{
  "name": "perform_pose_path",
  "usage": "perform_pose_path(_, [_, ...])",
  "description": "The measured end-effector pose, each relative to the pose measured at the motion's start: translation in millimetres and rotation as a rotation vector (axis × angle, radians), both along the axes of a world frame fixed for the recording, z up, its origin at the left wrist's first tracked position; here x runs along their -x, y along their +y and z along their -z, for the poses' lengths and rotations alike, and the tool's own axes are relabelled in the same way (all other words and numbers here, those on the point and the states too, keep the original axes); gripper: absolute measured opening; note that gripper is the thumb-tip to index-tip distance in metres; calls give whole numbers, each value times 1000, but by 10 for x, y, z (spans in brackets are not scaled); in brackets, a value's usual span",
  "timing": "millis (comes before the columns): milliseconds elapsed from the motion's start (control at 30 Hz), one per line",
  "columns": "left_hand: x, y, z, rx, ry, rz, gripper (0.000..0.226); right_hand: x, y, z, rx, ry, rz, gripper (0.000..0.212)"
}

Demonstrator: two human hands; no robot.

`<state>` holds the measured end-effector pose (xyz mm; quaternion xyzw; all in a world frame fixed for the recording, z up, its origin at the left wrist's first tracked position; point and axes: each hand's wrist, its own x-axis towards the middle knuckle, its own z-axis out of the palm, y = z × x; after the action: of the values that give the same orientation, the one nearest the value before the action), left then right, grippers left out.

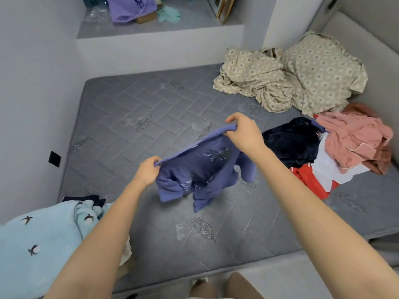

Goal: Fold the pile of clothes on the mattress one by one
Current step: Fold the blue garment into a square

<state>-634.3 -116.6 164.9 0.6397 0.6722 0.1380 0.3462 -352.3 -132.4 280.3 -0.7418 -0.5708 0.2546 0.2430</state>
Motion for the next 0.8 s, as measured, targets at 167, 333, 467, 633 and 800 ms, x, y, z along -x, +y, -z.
perform_pose_path(167, [-129, -129, -323, -158, -265, -141, 12, -296, -156, -29, 94, -222, 48, 37])
perform_pose_path(333, [-435, -453, -692, -346, -390, -333, 35, -704, -494, -64, 211, -241, 60, 50])
perform_pose_path(467, [-674, -739, -1019, -462, -464, -328, 38, -1015, -761, -110, 201, -142, 41, 56])
perform_pose_path(633, [-965, -971, -1365, -552, -619, -260, 30, -1013, -864, -359, 126, -71, -52, 50])
perform_pose_path(800, [-690, -918, -1824, -680, -686, -244, 26, -1041, -719, -826, 71, 65, -121, 49])
